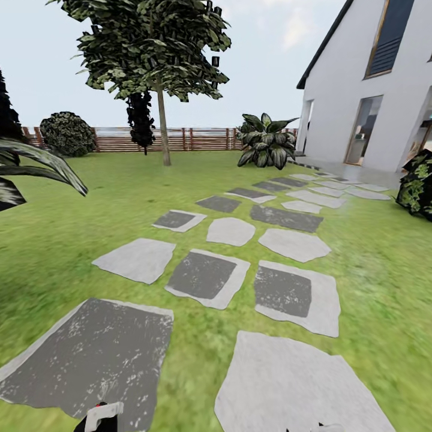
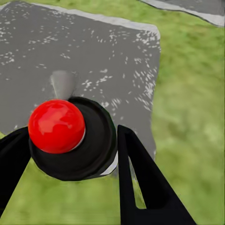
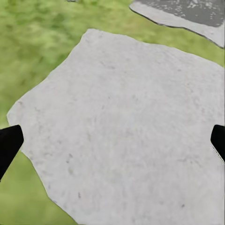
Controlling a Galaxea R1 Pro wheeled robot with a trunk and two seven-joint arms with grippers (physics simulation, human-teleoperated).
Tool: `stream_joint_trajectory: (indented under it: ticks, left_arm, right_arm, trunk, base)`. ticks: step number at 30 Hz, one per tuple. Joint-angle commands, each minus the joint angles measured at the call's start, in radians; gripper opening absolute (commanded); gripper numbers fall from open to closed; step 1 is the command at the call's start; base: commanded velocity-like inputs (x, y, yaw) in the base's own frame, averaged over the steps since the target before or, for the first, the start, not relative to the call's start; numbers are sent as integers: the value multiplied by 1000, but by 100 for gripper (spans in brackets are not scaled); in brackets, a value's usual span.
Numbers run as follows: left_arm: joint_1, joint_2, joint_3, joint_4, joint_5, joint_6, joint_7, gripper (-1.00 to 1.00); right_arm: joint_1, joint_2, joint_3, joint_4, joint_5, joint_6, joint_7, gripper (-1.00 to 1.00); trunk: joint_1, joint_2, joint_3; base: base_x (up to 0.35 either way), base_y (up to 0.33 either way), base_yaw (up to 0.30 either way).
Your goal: In the garden, pick up the pesticide atomizer on the floor and spray pesticide onto both trees until each tree trunk is fully covered.
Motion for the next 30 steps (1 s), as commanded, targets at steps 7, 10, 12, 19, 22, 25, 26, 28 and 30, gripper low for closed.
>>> stream_joint_trajectory:
  ticks: [7,10,12,19,22,25,26,28,30]
  left_arm:
    - [0,0,0,0,0,0,0,-100]
    - [0,0,0,0,0,0,0,-100]
    - [0,0,0,0,0,0,0,-100]
    - [0,0,0,0,0,0,0,-100]
    - [0,0,0,0,0,0,0,-100]
    - [0,0,0,0,0,0,0,-100]
    - [0,0,0,0,0,0,0,-100]
    - [0,0,0,0,0,0,0,-100]
    - [0,0,0,0,0,0,0,-100]
  right_arm:
    - [0,0,0,0,0,0,0,100]
    - [0,0,0,0,0,0,0,100]
    - [0,0,0,0,0,0,0,100]
    - [0,0,0,0,0,0,0,100]
    - [0,0,0,0,0,0,0,100]
    - [0,0,0,0,0,0,0,100]
    - [0,0,0,0,0,0,0,100]
    - [0,0,0,0,0,0,0,100]
    - [0,0,0,0,0,0,0,100]
  trunk:
    - [0,0,0]
    - [0,0,0]
    - [0,0,0]
    - [0,0,0]
    - [0,0,0]
    - [0,0,0]
    - [0,0,0]
    - [0,0,0]
    - [0,0,0]
  base:
    - [339,0,0]
    - [339,0,0]
    - [339,0,0]
    - [339,0,0]
    - [339,0,0]
    - [339,0,0]
    - [339,0,0]
    - [339,0,0]
    - [339,0,0]
